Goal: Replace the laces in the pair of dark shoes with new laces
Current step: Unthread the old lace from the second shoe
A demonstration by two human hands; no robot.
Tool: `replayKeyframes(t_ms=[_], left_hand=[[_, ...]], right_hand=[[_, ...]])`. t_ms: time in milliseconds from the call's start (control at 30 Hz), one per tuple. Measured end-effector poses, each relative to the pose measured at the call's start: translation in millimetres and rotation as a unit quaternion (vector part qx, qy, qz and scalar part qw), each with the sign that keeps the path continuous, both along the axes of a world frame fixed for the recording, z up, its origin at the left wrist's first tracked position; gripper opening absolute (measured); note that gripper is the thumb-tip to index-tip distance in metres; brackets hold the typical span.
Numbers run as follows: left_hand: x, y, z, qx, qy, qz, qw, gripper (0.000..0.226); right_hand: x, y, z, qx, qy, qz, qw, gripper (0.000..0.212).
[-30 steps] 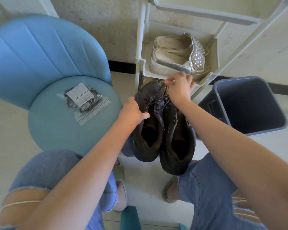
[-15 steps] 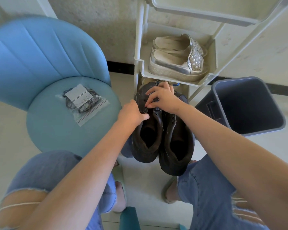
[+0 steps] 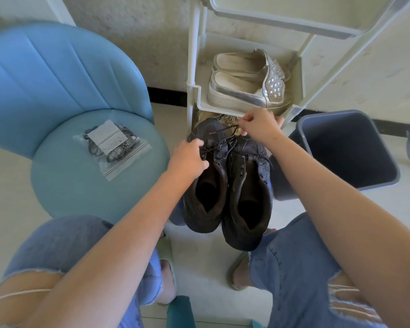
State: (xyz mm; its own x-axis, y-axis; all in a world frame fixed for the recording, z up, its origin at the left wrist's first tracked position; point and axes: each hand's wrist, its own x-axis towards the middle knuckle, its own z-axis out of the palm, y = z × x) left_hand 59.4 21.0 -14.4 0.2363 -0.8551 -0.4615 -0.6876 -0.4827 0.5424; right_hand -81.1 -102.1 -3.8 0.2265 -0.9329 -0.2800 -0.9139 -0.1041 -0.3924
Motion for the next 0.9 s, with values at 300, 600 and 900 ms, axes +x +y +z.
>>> replayKeyframes(t_ms=[300,600,900], left_hand=[[-2,-15,-15,-0.121,-0.089,-0.075,0.986,0.022],[-10,-23,-7,-0.058,-0.065,-0.03,0.996,0.02],[-18,-17,-4,0.041,-0.098,-0.052,0.993,0.036]], right_hand=[[-7,15,14,-0.019,0.248,0.094,0.964,0.031],[20,36,0,0.207,0.071,0.106,0.97,0.037],[27,33,-31,0.185,-0.012,-0.038,0.982,0.038]])
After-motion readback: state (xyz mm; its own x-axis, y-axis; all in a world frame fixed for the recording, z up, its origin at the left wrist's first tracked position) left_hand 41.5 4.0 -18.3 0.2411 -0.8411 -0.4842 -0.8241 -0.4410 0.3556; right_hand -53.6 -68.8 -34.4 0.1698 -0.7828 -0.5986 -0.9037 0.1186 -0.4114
